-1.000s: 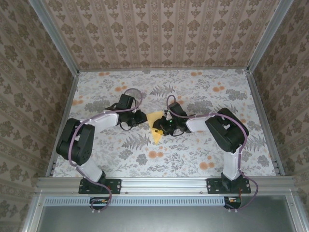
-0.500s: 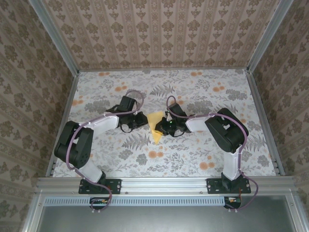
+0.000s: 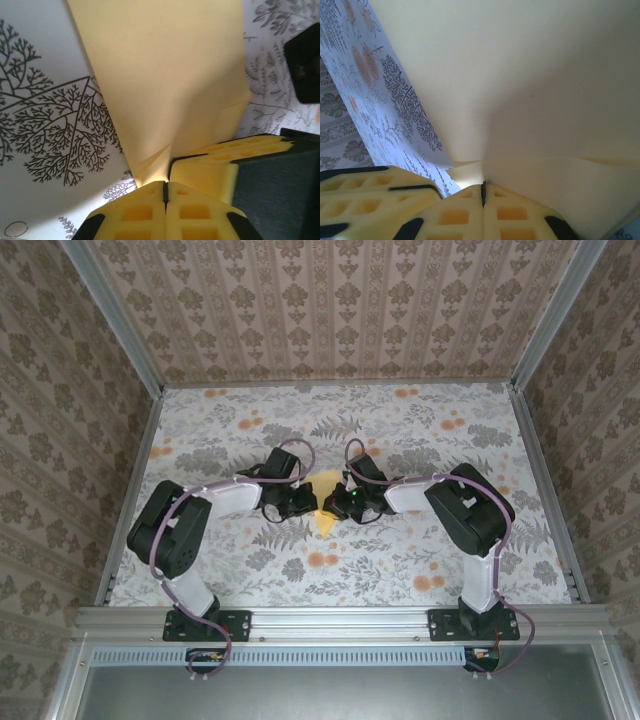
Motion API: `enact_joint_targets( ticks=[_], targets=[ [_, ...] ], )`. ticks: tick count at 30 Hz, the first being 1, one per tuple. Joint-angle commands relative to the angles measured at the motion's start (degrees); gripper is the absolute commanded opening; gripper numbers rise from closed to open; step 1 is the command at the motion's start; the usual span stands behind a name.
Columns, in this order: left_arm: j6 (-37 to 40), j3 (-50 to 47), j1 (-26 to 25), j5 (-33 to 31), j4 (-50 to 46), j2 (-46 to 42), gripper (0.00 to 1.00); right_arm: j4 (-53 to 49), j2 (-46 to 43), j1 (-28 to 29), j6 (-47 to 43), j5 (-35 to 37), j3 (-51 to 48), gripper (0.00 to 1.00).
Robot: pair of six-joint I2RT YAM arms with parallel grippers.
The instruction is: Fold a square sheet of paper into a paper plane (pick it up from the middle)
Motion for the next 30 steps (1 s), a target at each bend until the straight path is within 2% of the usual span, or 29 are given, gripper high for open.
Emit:
enact_joint_targets(
  ticks=[1,12,21,30],
  targets=[
    [-0.3,1.6,-0.3,0.7,0.4,1.2,0.00,-6.1,0.9,0.3,-0.6,2.4,-0.5,0.00],
    [1.2,1.8,-0.5,-1.9,-1.9,3.9,0.00,-3.8,-0.2,0.3,-1.8,1.2,-0.8,0.00],
    [4.3,2.3,-0.4,-5.4,-7.1,4.6,0.00,-6.4,-6.6,-0.4,-13.8,1.5,-0.3,0.04],
    [7.0,4.8,-0.1,-5.5,-8.3,6.5,0.00,-8.0,-3.3,-0.3,-17.6,-0.6,0.4,0.05]
  ],
)
